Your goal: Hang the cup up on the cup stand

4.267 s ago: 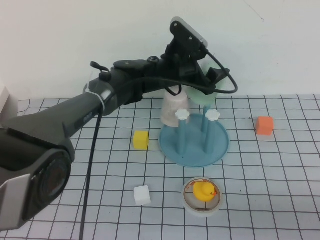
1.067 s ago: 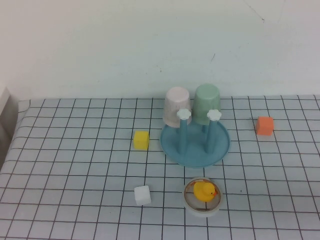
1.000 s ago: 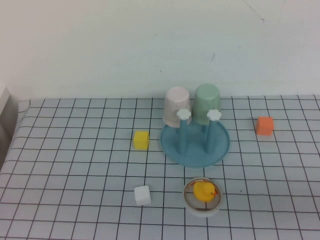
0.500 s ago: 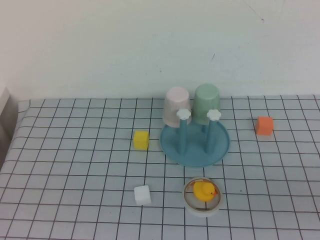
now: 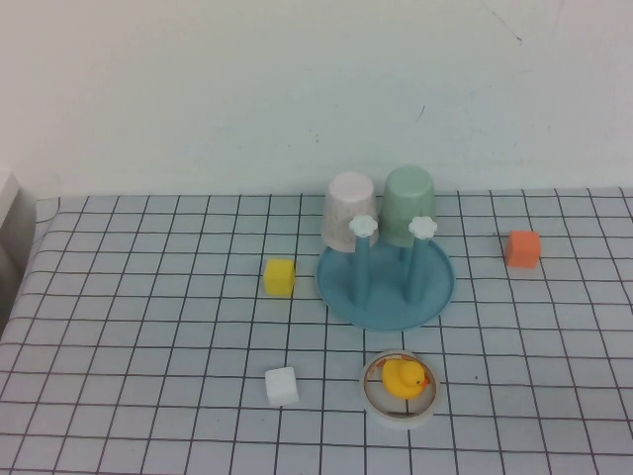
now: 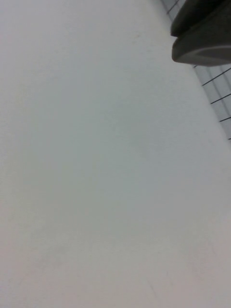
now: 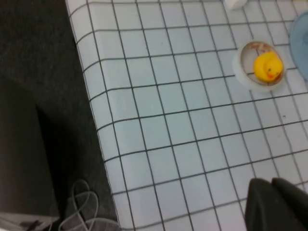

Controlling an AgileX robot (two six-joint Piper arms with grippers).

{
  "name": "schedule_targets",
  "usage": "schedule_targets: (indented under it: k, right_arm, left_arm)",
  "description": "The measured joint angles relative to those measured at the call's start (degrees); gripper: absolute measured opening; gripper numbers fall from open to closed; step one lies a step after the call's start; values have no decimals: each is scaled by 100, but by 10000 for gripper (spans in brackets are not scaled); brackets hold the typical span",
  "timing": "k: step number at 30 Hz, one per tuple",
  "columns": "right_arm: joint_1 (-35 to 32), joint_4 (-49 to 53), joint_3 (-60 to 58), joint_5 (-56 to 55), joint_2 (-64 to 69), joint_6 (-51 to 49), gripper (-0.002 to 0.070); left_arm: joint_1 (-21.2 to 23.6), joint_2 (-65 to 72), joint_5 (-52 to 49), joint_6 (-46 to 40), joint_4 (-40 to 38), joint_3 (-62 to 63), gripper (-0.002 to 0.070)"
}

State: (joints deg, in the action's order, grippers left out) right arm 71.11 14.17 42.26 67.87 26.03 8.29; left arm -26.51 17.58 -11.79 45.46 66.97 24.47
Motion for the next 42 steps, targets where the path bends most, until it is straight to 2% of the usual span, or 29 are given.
schedule_targets:
  k: [8,12,18,39,42]
  right_arm:
    - [0,432,-1198,-1625,-337,-92,-1]
    - [0,659,-1475,-2049,-337,-178,-1]
    - [0,566,-1503,-2054,-337,-456,-1]
    - [0,534,-1507,-2033,-337,-480,-1]
    - [0,534,-1507,-2033,-337,-480,-1]
  left_arm:
    - [0,-238,18,3,0,-1094,0]
    - [0,-238,47,12,0,-1354,0]
    - [0,-238,103,24,0,-1459,0]
    - [0,-238,116,24,4,-1468,0]
    - [0,-285,104,24,-303,-1499,0]
